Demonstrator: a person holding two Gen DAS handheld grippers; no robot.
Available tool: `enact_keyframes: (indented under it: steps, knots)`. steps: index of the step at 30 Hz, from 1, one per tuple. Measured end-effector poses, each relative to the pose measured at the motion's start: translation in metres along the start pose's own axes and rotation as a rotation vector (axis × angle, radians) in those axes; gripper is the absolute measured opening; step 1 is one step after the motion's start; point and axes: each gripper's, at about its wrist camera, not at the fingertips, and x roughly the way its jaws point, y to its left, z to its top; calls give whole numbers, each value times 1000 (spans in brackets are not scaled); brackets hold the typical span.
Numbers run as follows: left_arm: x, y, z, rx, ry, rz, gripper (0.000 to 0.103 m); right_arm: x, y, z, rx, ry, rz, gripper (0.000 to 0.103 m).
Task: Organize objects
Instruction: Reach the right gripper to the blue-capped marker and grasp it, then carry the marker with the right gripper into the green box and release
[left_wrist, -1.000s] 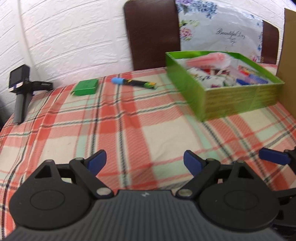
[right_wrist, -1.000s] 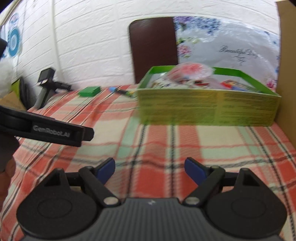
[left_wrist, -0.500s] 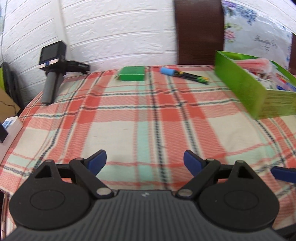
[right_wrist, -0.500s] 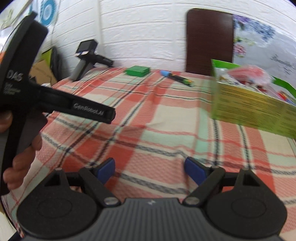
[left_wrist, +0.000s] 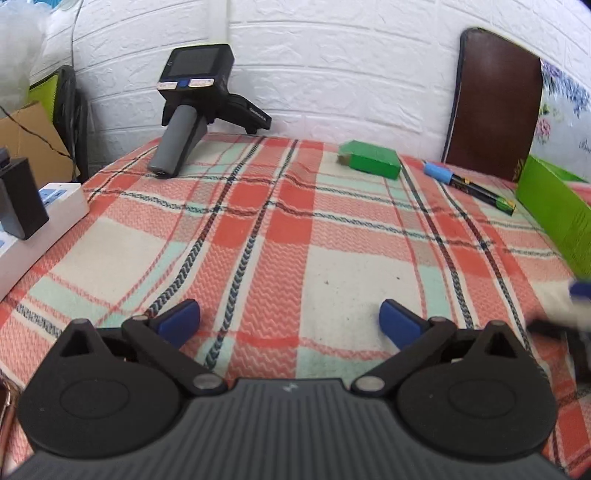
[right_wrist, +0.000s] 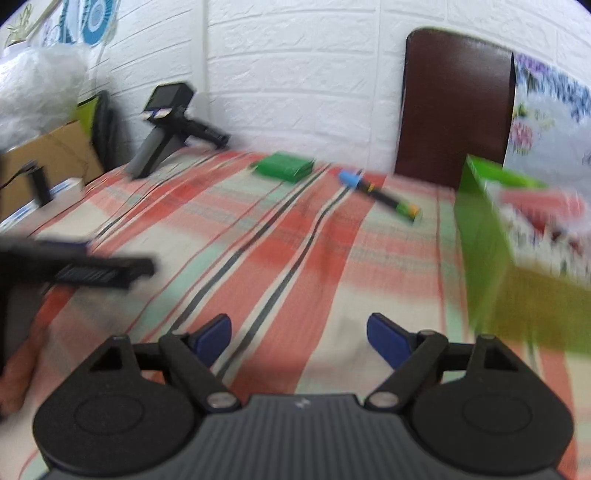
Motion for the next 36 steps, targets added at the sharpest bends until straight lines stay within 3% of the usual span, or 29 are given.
enact_keyframes:
  steps: [4, 7, 12, 15, 17, 18, 19, 20, 22, 24, 36]
  knots:
    - [-1, -7, -1, 27, -17, -1, 103, 36, -20, 41, 20, -48, -62, 84]
    - [2, -2, -1, 9, -17, -13, 103, 74, -35, 66, 45, -30, -111, 86]
    - [2, 0, -1, 0, -21, -16, 103, 128, -36, 83, -47, -15, -210, 88]
    - [2, 2, -1, -12, -25, -25, 103, 152, -34, 88, -107, 25, -207, 88]
    - [2, 3, -1, -19, -28, -29, 103, 162, -41, 91, -72, 73, -153, 87]
    - [2, 3, -1, -21, -28, -29, 103, 166, -48, 95, -15, 101, -111, 84]
    - [2, 2, -1, -23, -29, -29, 103, 167, -58, 96, 57, 126, -49, 69]
    - [2, 2, -1, -24, -29, -29, 103, 165, -65, 95, 105, 131, -15, 62]
    - [2, 3, 0, -27, -31, -30, 103, 157, -64, 90, 101, 129, 2, 33]
    - [2, 3, 0, -29, -31, -32, 103, 145, -64, 82, 130, 131, 40, 18]
    - [5, -3, 1, 5, -3, -6, 103, -6, -16, -20, 13, 88, 125, 18]
